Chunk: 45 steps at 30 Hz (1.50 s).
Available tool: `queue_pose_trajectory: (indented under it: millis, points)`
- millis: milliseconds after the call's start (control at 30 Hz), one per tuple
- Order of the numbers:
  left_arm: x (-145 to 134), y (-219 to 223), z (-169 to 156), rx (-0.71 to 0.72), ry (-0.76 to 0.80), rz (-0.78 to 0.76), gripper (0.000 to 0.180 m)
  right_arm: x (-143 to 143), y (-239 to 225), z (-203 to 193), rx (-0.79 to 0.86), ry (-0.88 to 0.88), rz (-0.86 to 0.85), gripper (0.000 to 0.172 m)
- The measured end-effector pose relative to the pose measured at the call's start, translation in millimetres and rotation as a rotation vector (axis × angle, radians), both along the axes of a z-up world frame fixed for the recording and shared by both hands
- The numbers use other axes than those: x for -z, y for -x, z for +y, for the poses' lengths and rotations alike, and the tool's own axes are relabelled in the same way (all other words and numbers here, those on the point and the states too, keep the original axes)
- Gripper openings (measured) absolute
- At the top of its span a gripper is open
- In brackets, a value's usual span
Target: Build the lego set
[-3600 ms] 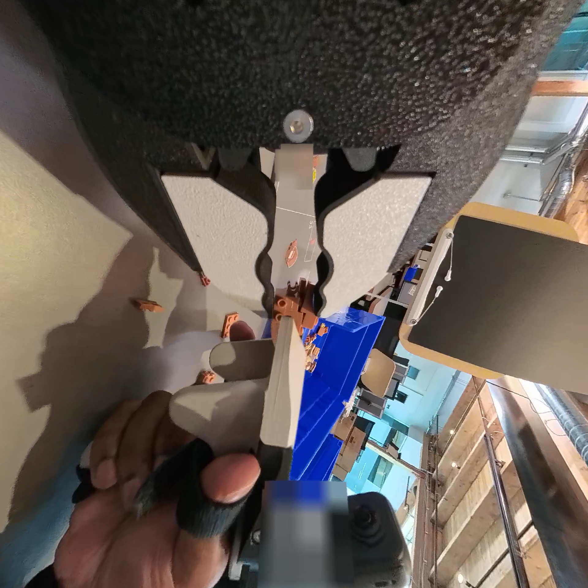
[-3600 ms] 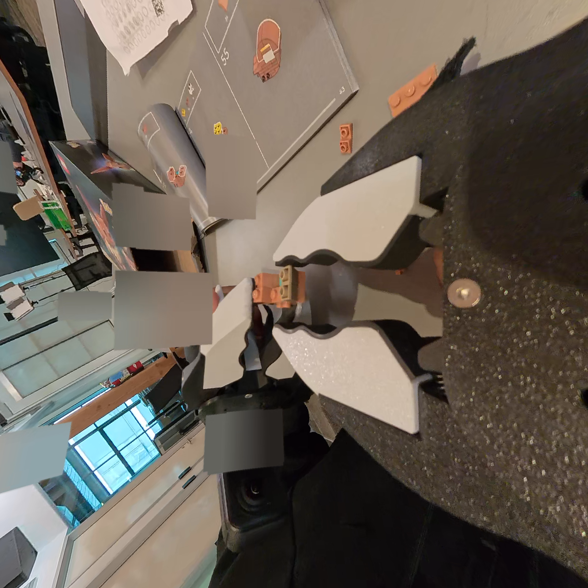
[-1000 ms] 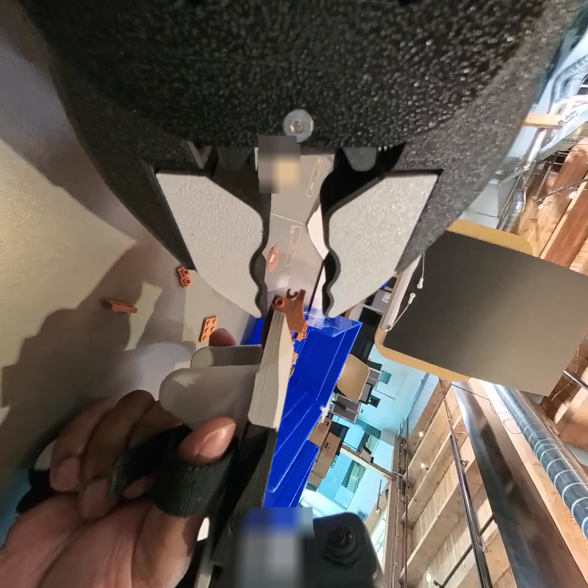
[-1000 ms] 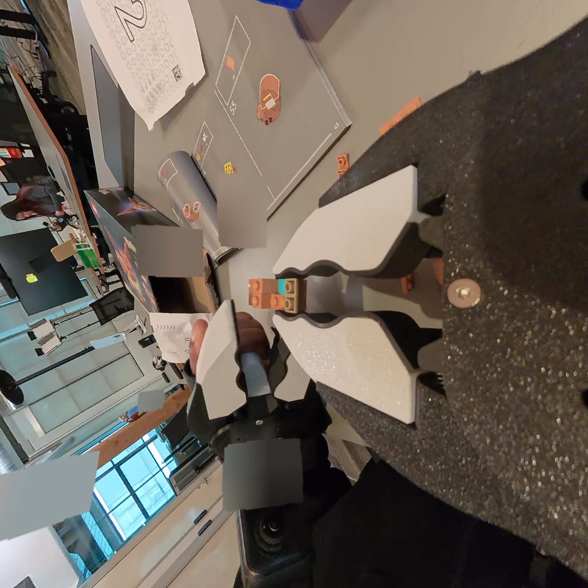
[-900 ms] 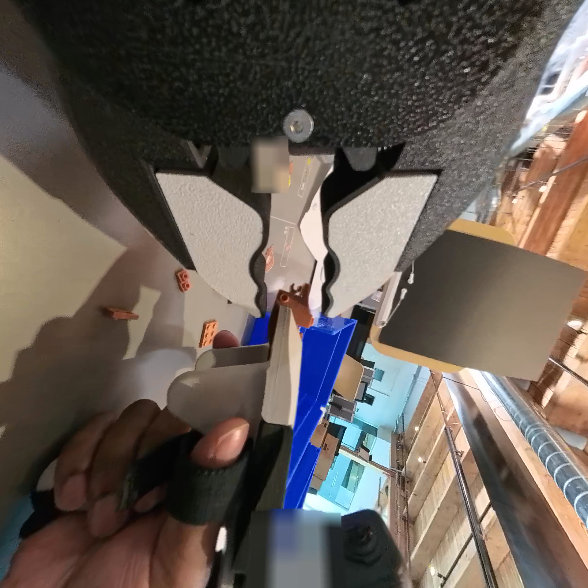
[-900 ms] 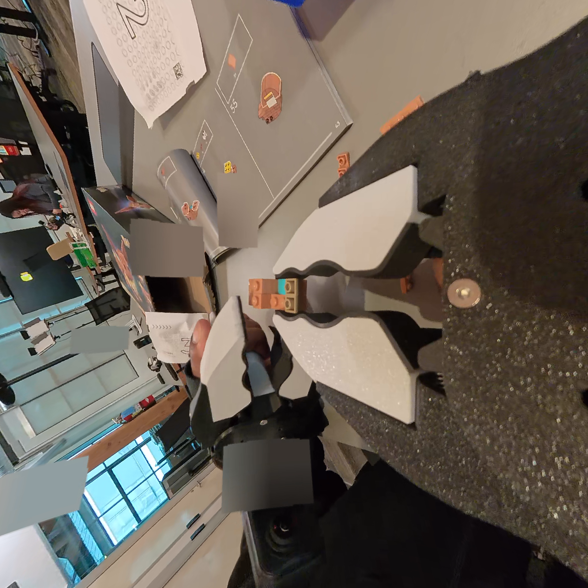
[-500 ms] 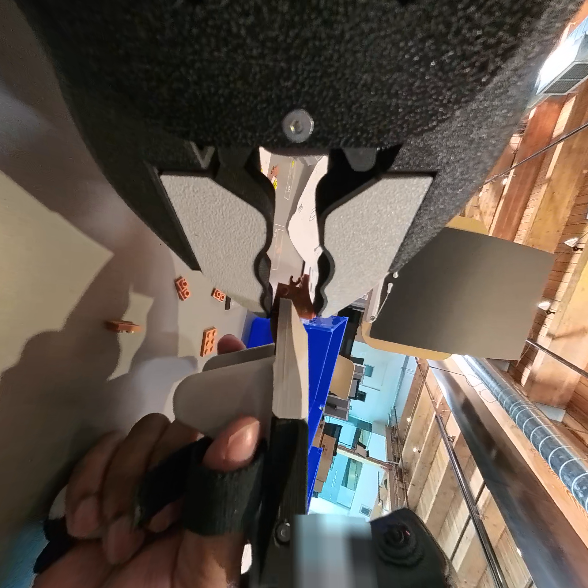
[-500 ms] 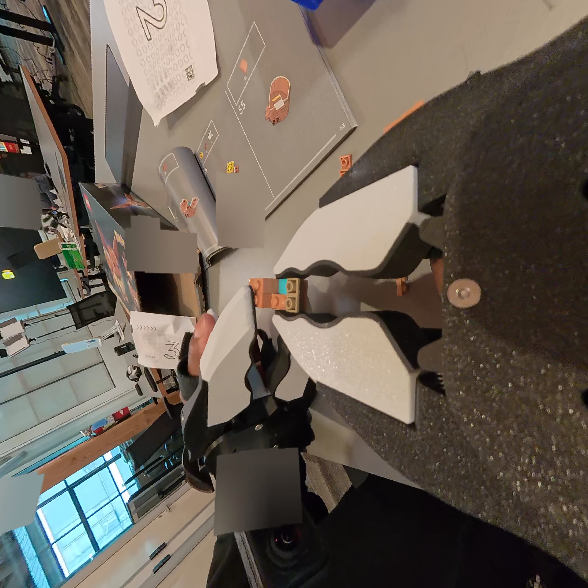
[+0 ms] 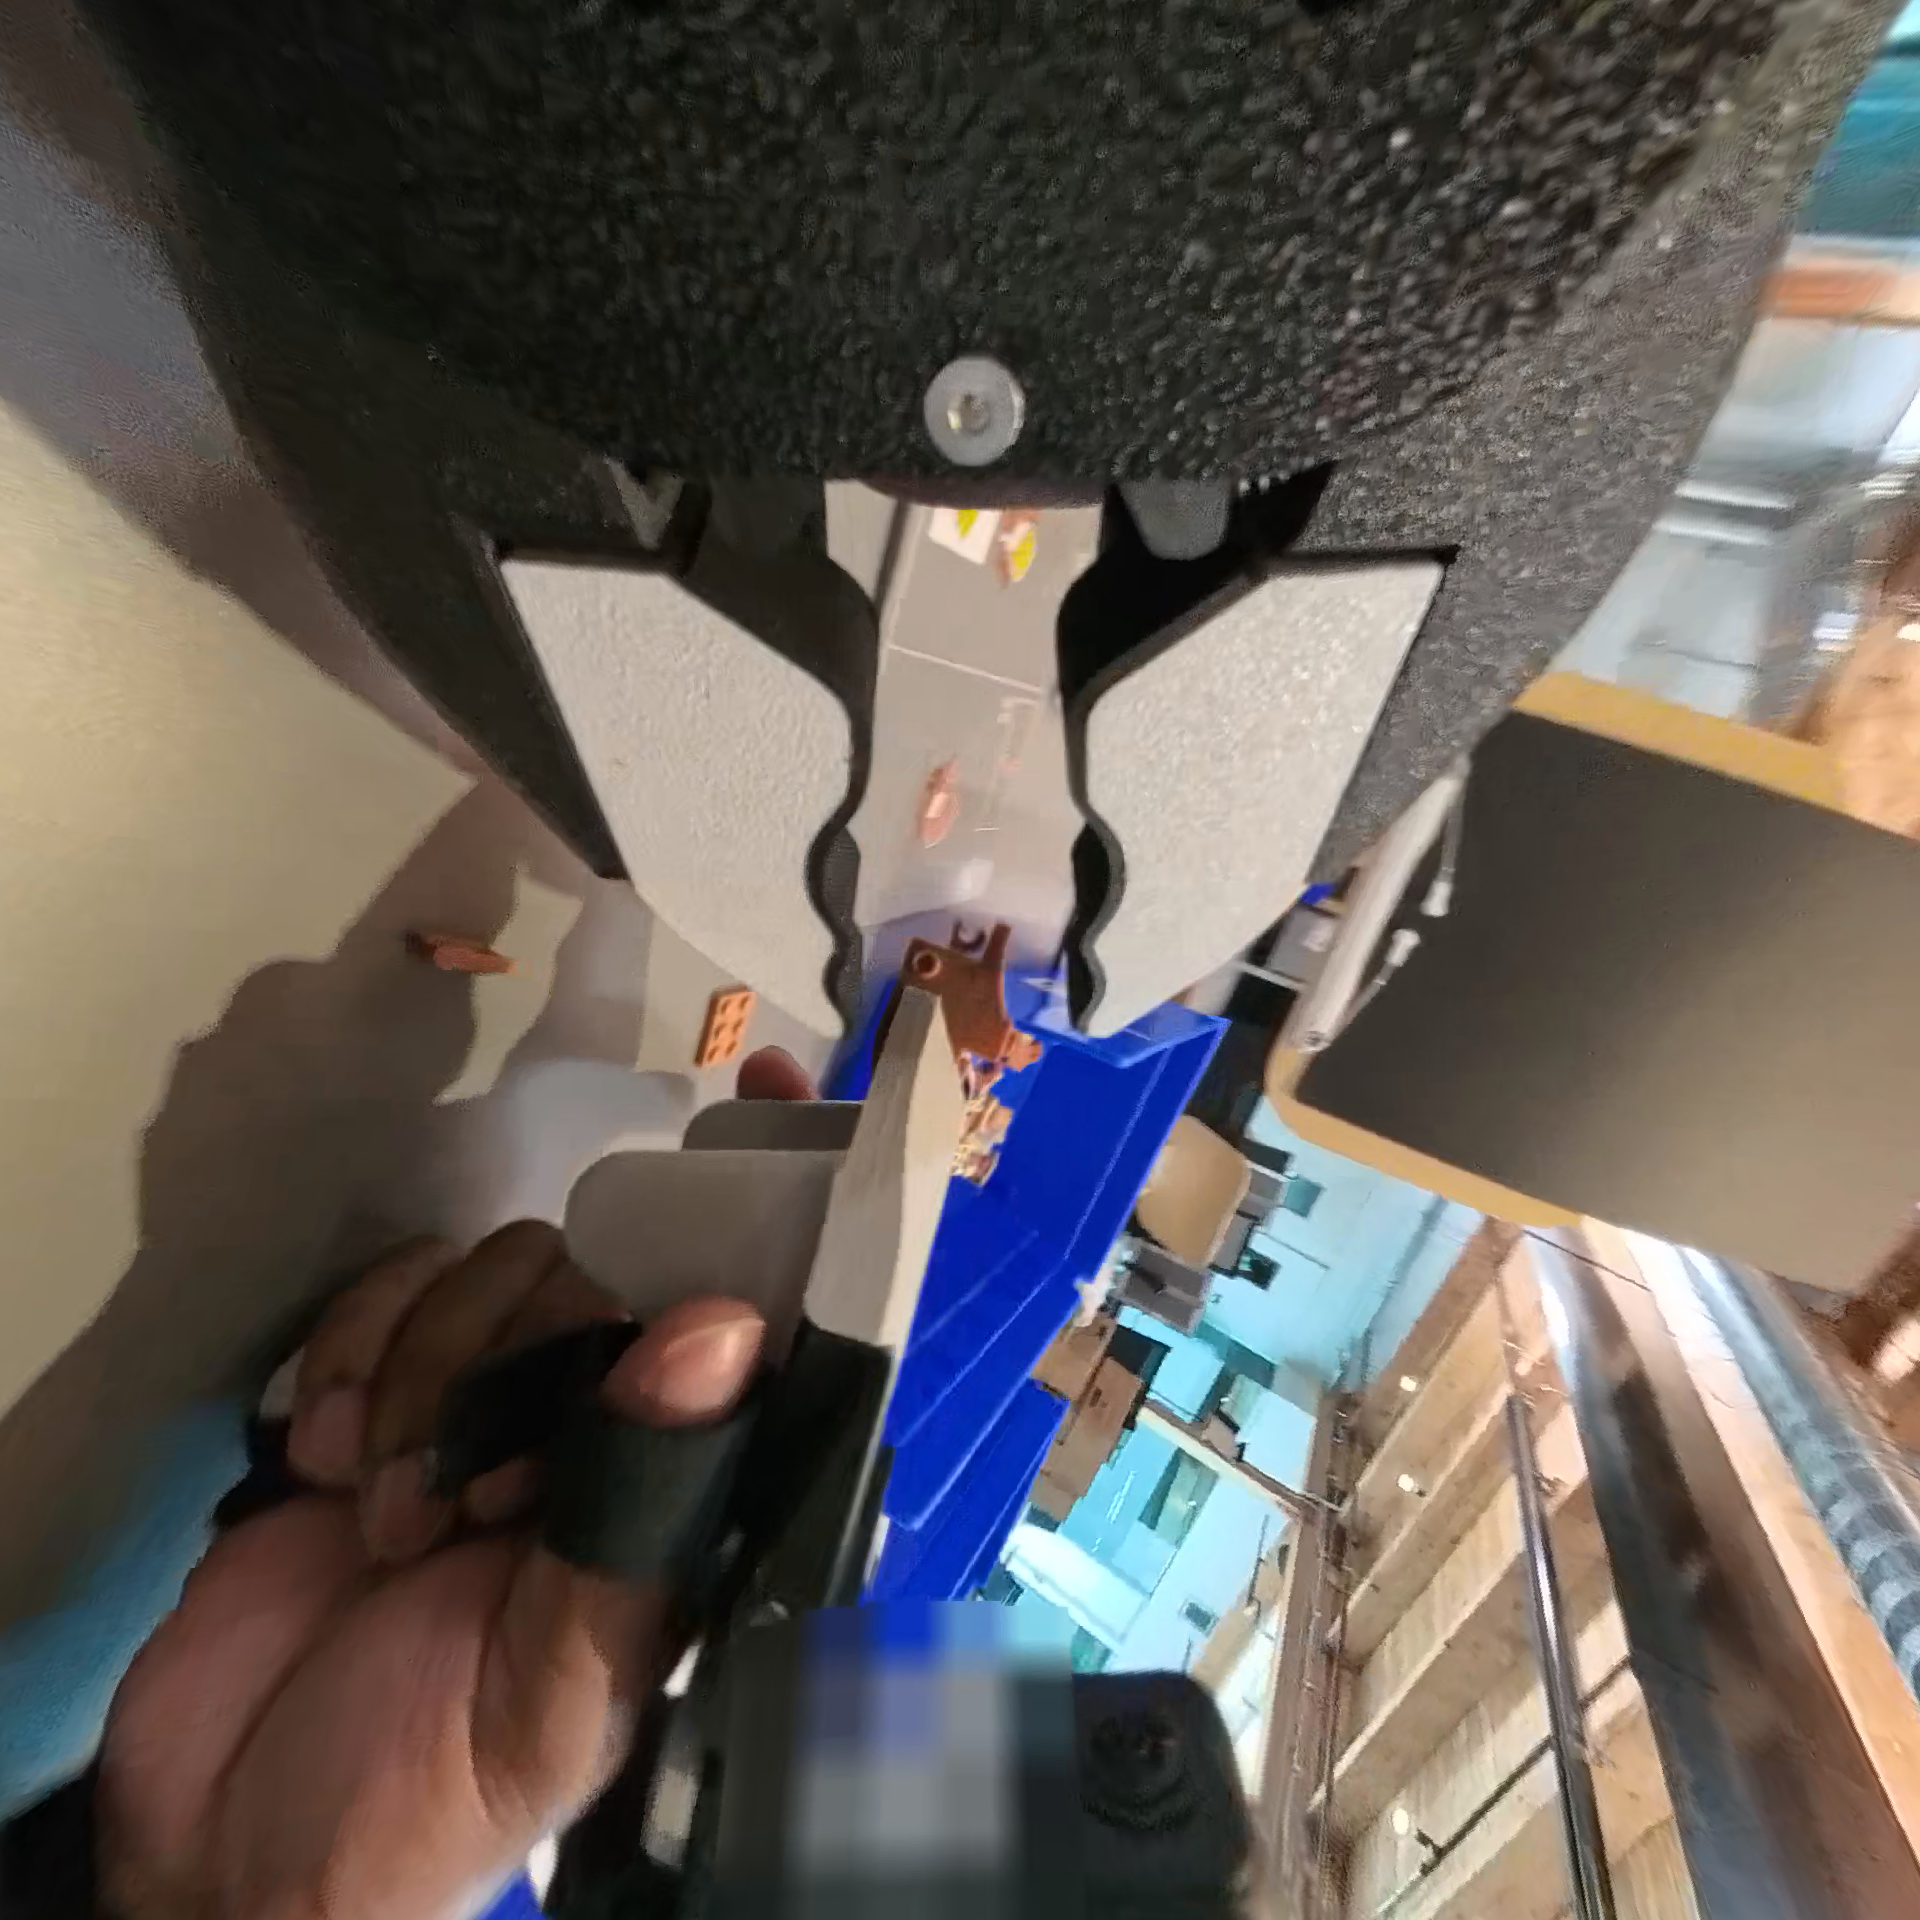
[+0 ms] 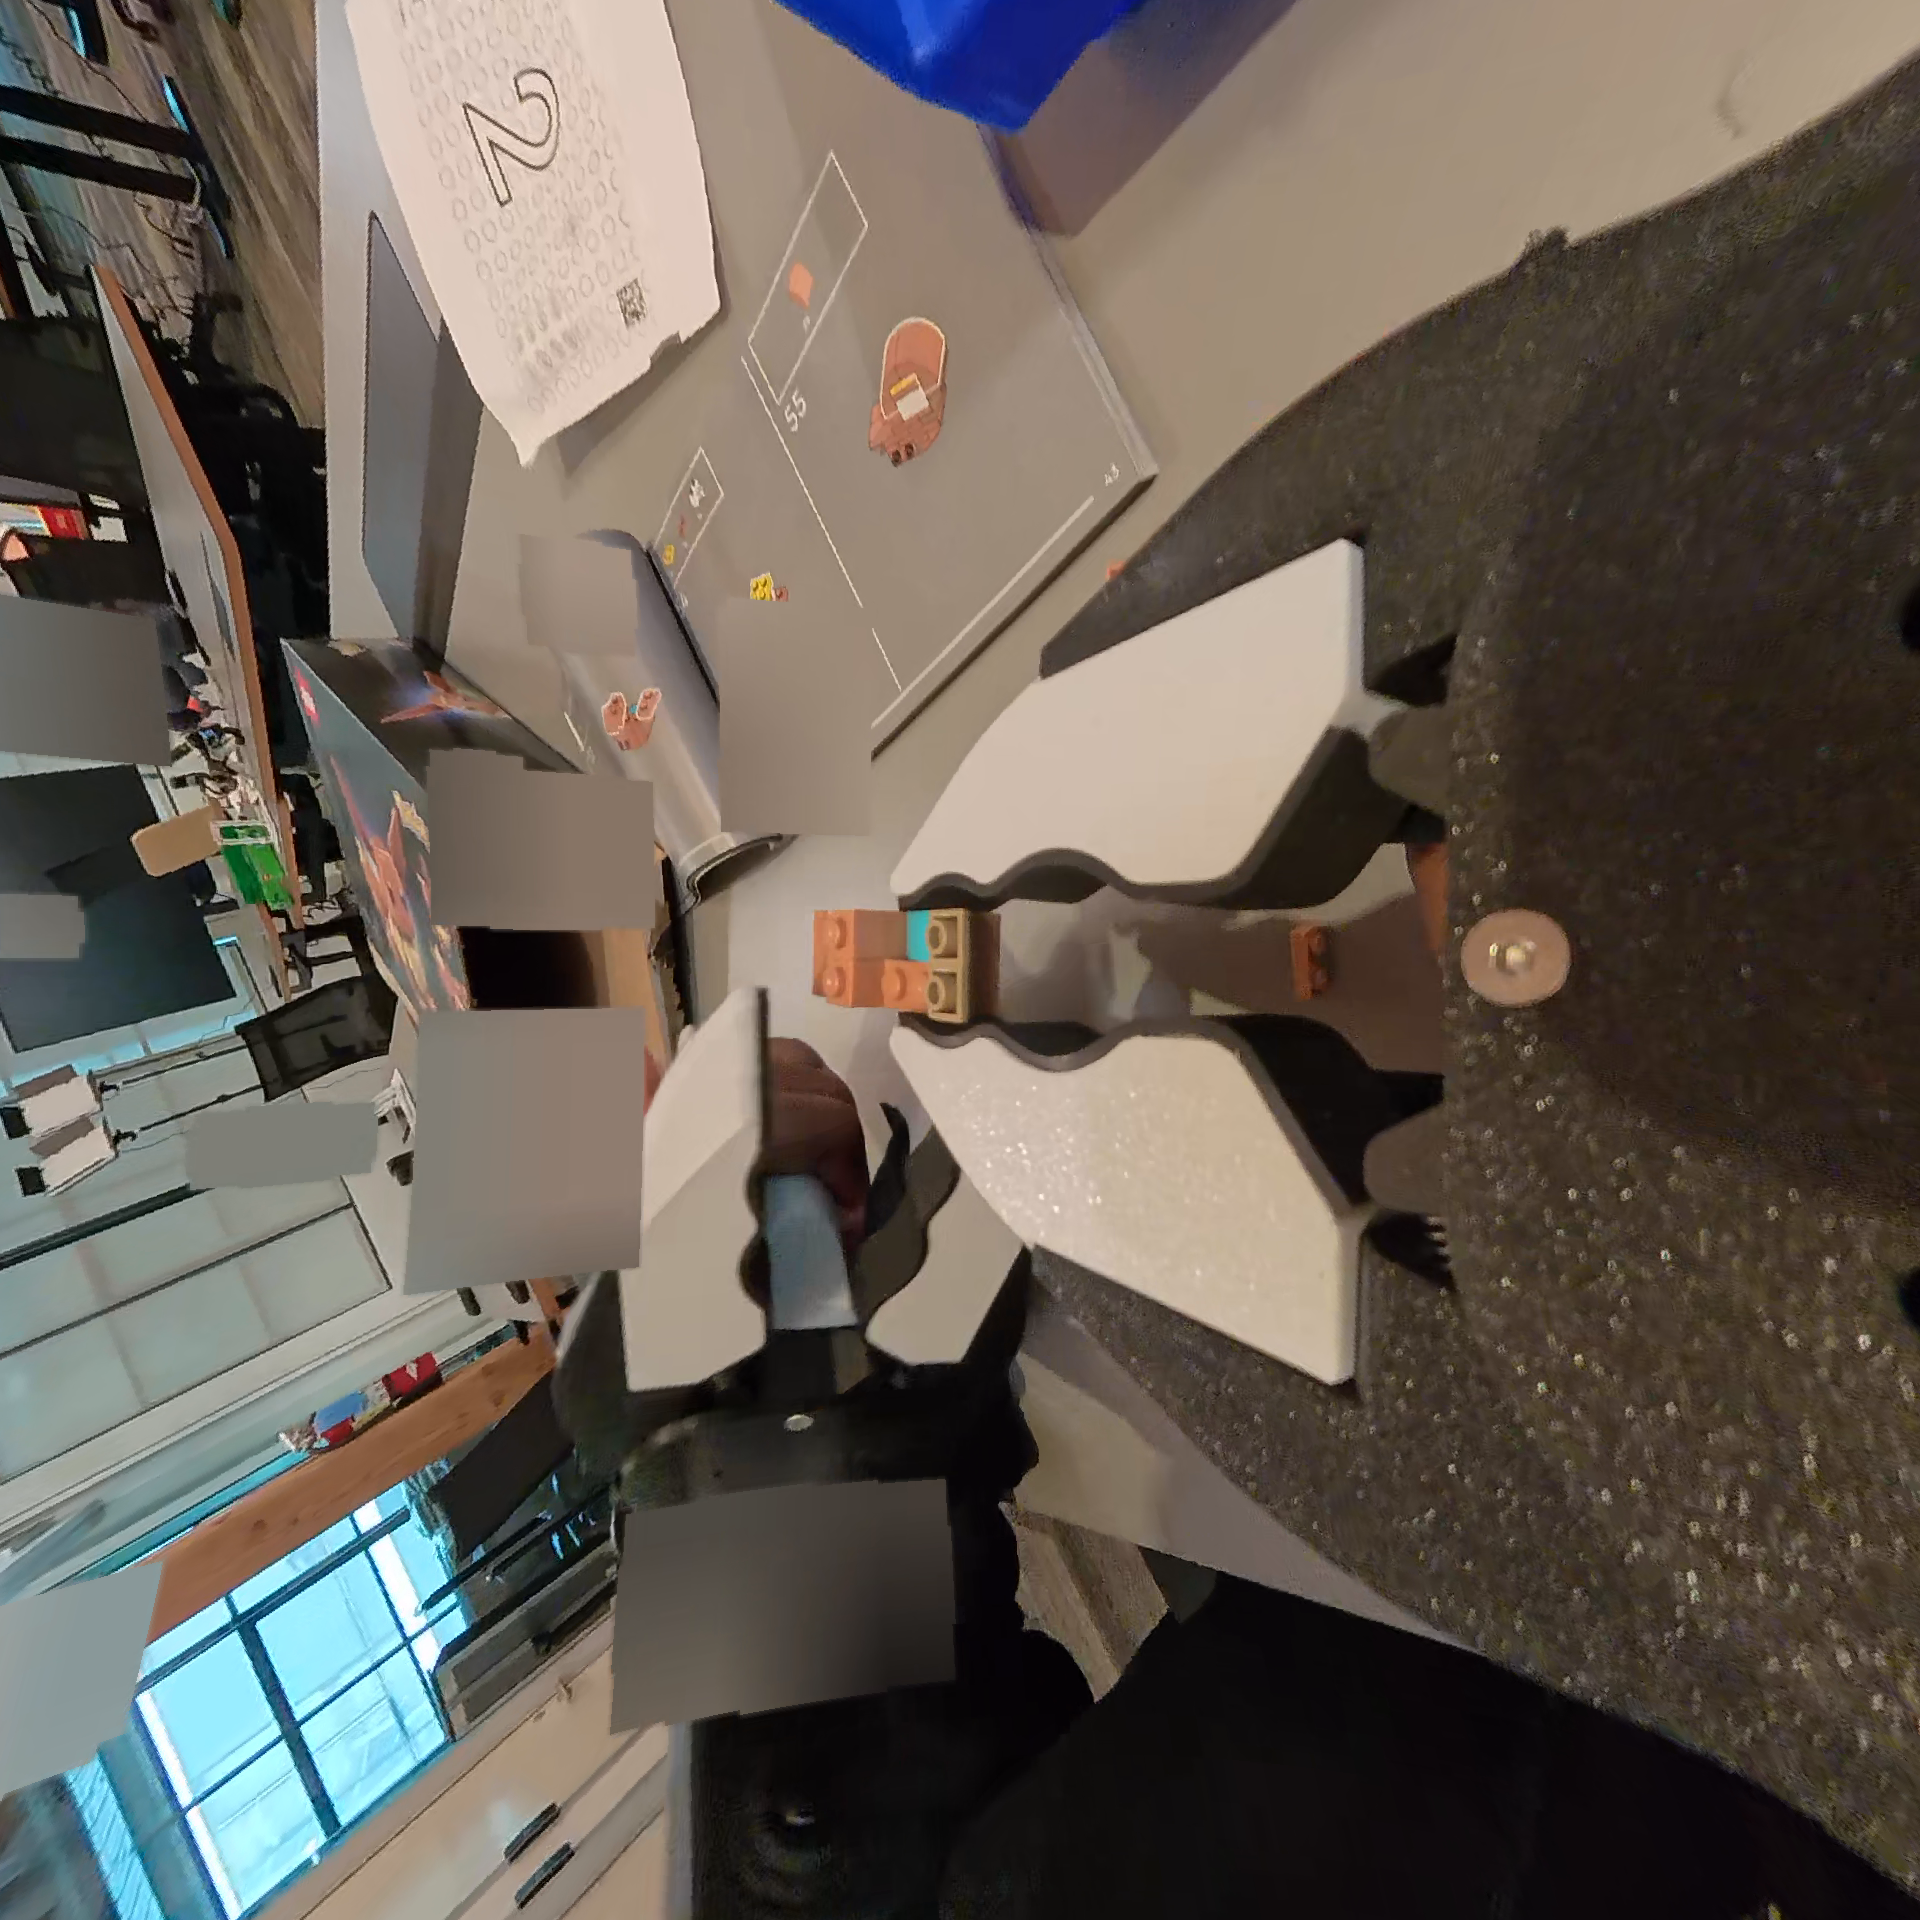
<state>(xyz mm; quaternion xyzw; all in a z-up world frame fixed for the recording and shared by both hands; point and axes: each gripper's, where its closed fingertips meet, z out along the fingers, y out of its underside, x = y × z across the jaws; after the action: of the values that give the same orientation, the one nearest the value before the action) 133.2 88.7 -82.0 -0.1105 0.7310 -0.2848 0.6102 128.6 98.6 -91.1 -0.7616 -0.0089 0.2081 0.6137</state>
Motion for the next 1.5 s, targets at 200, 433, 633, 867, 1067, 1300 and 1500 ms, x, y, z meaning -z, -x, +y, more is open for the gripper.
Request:
queue_pose_trajectory:
  millis: [200,433,633,867,1067,1300,1500]
  points:
    - [-6.4,4.4,2.2,0.149,0.432,0.232,0.044,1.5,3.2,-1.7,-0.048,-0.014,-0.088,0.018]
    - [1.1,12.9,-4.3,0.301,0.69,0.467,0.041,-2.1,16.8,-10.2,-0.173,-0.068,-0.144,0.018]
    - [6.6,25.1,-15.7,0.4,0.67,0.532,0.027,1.1,26.1,-17.2,-0.255,-0.075,-0.206,0.018]
    - [5.7,27.8,-16.1,0.425,0.699,0.554,0.016,3.1,27.1,-19.1,-0.279,-0.04,-0.21,0.021]
    - [3.9,20.5,-4.9,0.352,0.738,0.552,0.016,9.4,-1.2,-25.5,-0.23,0.082,-0.31,0.036]
    - [51.6,24.4,9.4,0.202,0.541,0.77,0.016,23.4,-34.8,-54.2,-0.248,0.241,-0.435,0.035]
    - [74.8,29.3,8.2,0.173,0.454,0.86,0.016,42.2,-28.5,-58.6,-0.289,0.306,-0.413,0.029]
